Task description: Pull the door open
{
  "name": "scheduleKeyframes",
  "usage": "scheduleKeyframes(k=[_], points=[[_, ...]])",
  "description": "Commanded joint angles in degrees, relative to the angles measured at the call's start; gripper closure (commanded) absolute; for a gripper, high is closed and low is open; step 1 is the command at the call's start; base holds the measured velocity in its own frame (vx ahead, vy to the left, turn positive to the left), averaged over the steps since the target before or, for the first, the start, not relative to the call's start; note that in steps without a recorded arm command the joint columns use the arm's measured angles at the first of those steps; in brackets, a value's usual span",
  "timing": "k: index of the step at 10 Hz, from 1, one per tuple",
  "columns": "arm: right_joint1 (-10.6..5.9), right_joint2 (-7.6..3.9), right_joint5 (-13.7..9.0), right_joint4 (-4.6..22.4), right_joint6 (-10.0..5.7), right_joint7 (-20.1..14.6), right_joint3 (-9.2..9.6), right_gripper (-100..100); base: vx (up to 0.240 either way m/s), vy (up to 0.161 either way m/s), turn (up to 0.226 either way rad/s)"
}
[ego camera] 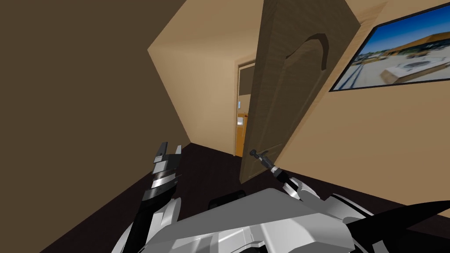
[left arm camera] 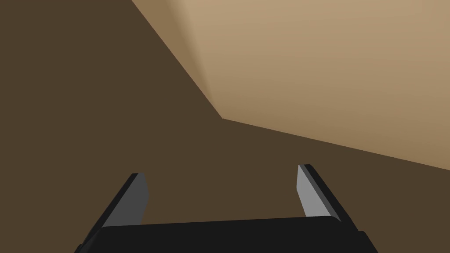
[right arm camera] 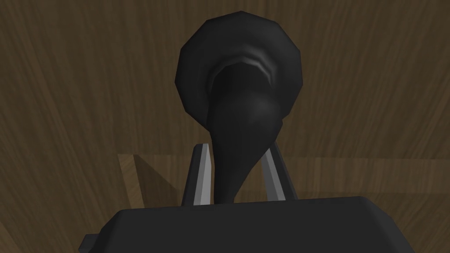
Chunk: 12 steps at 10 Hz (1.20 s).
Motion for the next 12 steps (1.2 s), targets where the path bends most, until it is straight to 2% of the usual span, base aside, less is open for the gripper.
scheduleKeyframes(k=[1,6,7,12], points=[[-0.40,-0.22,0.02,2.04,-1.64,-0.04,-0.01,100,-0.123,-0.050,0.052],[1.32,-1.69,0.02,3.54,-5.66,-0.86,0.08,100,-0.173,-0.087,0.158],[0.79,-1.23,0.19,3.64,-5.14,-0.87,0.35,100,-0.084,-0.031,0.035],[0.66,-1.38,0.29,4.23,-5.74,-0.96,0.43,100,-0.177,-0.094,0.159]])
